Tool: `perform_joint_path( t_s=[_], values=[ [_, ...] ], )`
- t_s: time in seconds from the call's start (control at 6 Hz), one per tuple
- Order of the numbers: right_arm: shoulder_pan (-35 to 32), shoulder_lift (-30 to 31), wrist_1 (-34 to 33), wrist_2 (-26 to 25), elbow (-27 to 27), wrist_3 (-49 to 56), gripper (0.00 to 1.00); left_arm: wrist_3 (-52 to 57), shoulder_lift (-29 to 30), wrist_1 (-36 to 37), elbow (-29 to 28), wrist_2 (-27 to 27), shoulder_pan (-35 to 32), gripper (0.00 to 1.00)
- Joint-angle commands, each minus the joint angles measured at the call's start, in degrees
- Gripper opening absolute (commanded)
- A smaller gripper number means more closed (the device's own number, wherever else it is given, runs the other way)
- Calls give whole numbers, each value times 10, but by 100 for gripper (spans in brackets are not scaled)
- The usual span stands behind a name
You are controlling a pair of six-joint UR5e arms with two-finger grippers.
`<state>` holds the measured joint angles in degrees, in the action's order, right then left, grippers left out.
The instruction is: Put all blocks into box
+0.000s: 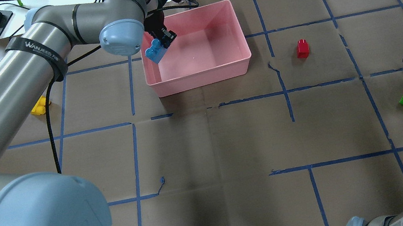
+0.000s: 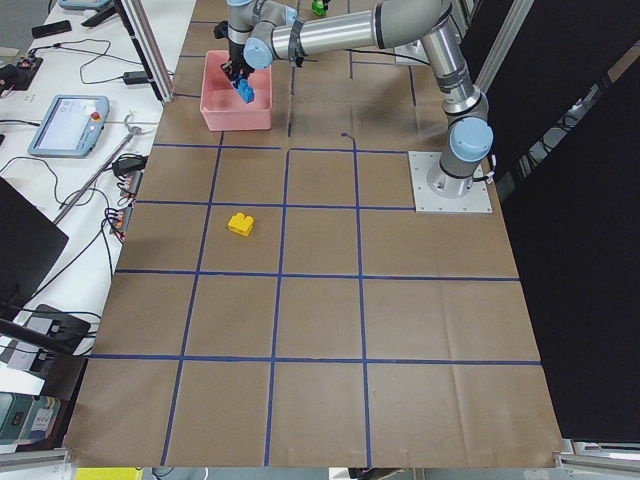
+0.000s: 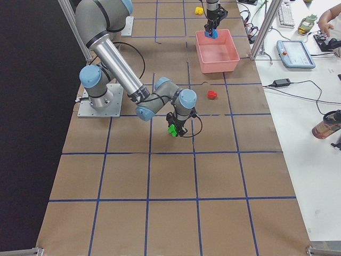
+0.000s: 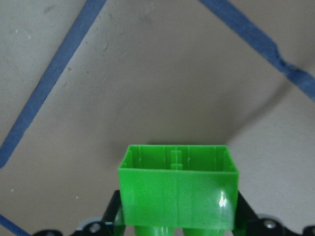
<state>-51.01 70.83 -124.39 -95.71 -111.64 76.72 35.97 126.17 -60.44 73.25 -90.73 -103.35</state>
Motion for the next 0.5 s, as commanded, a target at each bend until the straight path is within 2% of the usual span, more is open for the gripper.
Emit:
perform_joint_path(
  t_s=[0.0, 0.33],
  values=[
    [-15, 27, 9, 35, 51, -64, 55, -1, 6, -5, -3, 0, -4, 99],
    [-71, 61, 9, 47, 74, -156, 56, -2, -19, -8, 8, -5, 19, 99]
  ],
)
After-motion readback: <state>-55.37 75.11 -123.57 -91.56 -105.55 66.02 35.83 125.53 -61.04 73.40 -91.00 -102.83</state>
